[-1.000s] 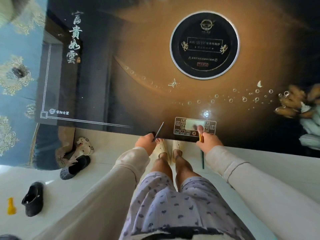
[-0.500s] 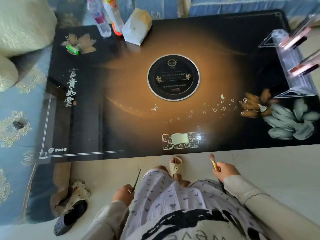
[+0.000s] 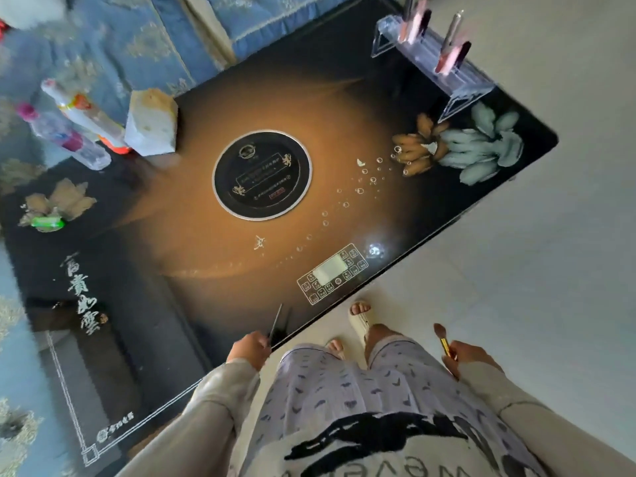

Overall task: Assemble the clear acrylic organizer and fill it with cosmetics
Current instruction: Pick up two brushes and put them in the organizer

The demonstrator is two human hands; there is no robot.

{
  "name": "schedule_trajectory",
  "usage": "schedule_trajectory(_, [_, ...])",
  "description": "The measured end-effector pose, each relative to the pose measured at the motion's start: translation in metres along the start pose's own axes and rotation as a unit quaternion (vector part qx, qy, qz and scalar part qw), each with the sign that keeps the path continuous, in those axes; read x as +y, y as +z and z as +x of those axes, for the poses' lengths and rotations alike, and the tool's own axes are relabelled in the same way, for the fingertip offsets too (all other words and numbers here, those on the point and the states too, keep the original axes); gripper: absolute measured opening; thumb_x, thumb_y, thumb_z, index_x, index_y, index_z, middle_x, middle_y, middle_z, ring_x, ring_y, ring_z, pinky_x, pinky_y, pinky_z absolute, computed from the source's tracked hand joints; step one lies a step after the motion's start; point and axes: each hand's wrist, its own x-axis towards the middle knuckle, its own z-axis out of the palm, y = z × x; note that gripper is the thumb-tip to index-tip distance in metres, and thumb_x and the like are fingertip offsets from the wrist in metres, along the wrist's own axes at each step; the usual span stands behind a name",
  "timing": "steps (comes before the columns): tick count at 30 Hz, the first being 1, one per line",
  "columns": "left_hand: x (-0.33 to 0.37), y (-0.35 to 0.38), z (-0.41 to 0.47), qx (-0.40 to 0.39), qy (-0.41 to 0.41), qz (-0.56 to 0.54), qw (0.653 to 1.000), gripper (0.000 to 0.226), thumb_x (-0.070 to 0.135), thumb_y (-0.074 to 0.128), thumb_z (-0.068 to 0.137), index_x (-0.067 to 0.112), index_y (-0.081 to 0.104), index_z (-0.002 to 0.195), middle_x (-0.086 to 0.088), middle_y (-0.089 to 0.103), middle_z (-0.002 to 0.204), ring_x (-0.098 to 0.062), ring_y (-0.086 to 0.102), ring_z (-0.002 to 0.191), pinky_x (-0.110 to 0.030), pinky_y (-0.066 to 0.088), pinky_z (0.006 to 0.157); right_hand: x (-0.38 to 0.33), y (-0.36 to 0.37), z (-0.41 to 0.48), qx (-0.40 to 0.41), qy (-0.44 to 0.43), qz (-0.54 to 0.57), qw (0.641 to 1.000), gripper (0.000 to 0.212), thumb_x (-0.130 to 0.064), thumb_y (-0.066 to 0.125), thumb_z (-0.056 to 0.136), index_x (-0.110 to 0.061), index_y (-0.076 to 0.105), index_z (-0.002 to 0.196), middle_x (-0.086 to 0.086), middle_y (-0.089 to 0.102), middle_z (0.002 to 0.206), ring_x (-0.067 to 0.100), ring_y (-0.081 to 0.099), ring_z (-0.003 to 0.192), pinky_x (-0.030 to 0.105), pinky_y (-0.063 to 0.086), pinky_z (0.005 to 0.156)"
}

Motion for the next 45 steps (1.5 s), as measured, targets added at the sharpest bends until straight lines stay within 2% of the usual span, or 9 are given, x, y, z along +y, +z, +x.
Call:
schedule_trajectory(3, [0.025,-0.001,0.001,-0.016,0.041,0.078,0.996,0.026,0.008,0.045,0.09,0.003,0.064,0.108,-0.016,0.066,0.118,-0.03,0.059,0.113,-0.03,0.045,0.095,0.027,0.016,-0.01,0.002,0.033,0.061,0.998,0.035,-0.03,0.041,0.095,-0.023,0.033,0.061,0.005,0.051,0.086,0.021,0.049,0.078,0.025,0.034,0.059])
schedule_trajectory(12, [0.148,0.029,-0.014,-0.065,0.181,0.212,0.958,0.029,0.013,0.043,0.094,0.008,0.055,0.12,-0.01,0.062,0.126,-0.025,0.061,0.111,-0.031,0.046,0.097,0.104,0.042,-0.025,-0.013,0.13,0.201,0.971,0.032,-0.026,0.041,0.094,-0.024,0.035,0.063,0.003,0.05,0.083,0.021,0.05,0.081,0.027,0.036,0.065])
schedule_trajectory(15, [0.186,0.047,-0.018,-0.067,0.188,0.207,0.958,0.028,0.013,0.044,0.094,0.007,0.056,0.119,-0.01,0.063,0.123,-0.023,0.065,0.097,-0.031,0.049,0.091,0.134,0.036,-0.019,-0.037,0.147,0.211,0.966,0.03,-0.027,0.041,0.095,-0.024,0.037,0.065,0.001,0.052,0.084,0.019,0.051,0.08,0.023,0.036,0.061])
schedule_trajectory(19, [0.228,0.075,-0.026,-0.063,0.175,0.221,0.957,0.027,0.013,0.046,0.093,0.006,0.056,0.118,-0.012,0.064,0.121,-0.026,0.064,0.105,-0.027,0.048,0.09,0.185,0.004,-0.001,-0.039,0.165,0.211,0.963,0.025,-0.029,0.043,0.093,-0.022,0.042,0.069,0.005,0.059,0.094,0.018,0.052,0.079,0.021,0.036,0.057])
schedule_trajectory(24, [0.281,0.115,-0.043,-0.051,0.167,0.274,0.946,0.027,0.014,0.046,0.093,0.007,0.056,0.117,-0.014,0.063,0.121,-0.028,0.058,0.114,-0.03,0.045,0.095,0.24,-0.052,0.035,-0.037,0.131,0.174,0.975,0.028,-0.031,0.044,0.094,-0.011,0.055,0.11,0.009,0.063,0.114,0.023,0.059,0.102,0.023,0.037,0.072])
schedule_trajectory(34, [0.386,0.154,-0.063,-0.078,0.157,0.405,0.897,0.03,0.01,0.038,0.095,0.001,0.056,0.117,-0.015,0.061,0.122,-0.029,0.057,0.115,-0.032,0.045,0.095,0.311,-0.124,0.087,0.039,0.133,0.252,0.958,0.027,-0.029,0.048,0.093,-0.008,0.058,0.107,0.012,0.065,0.109,0.026,0.06,0.101,0.025,0.039,0.074])
schedule_trajectory(37, [0.428,0.155,-0.057,-0.075,0.162,0.4,0.899,0.023,0.009,0.038,0.094,0.004,0.057,0.105,-0.014,0.063,0.111,-0.029,0.058,0.112,-0.031,0.046,0.086,0.325,-0.144,0.103,0.039,0.147,0.266,0.952,0.028,-0.029,0.048,0.093,-0.008,0.058,0.108,0.011,0.065,0.111,0.026,0.06,0.102,0.028,0.045,0.082])
schedule_trajectory(41, [0.496,0.156,-0.037,-0.083,0.177,0.342,0.919,0.027,0.015,0.042,0.094,0.004,0.054,0.116,-0.015,0.062,0.122,-0.03,0.057,0.113,-0.03,0.045,0.092,0.342,-0.174,0.129,0.027,0.168,0.274,0.947,0.028,-0.03,0.048,0.092,-0.01,0.059,0.108,0.009,0.065,0.113,0.023,0.059,0.106,0.028,0.045,0.086])
schedule_trajectory(45, [0.573,0.152,-0.016,-0.089,0.203,0.257,0.94,0.007,0.01,0.047,0.091,0.007,0.053,0.09,-0.024,0.065,0.111,-0.036,0.063,0.102,-0.036,0.049,0.088,0.355,-0.21,0.153,0.019,0.19,0.301,0.934,0.027,-0.03,0.05,0.091,-0.011,0.06,0.107,0.008,0.066,0.112,0.022,0.06,0.104,0.025,0.045,0.084])
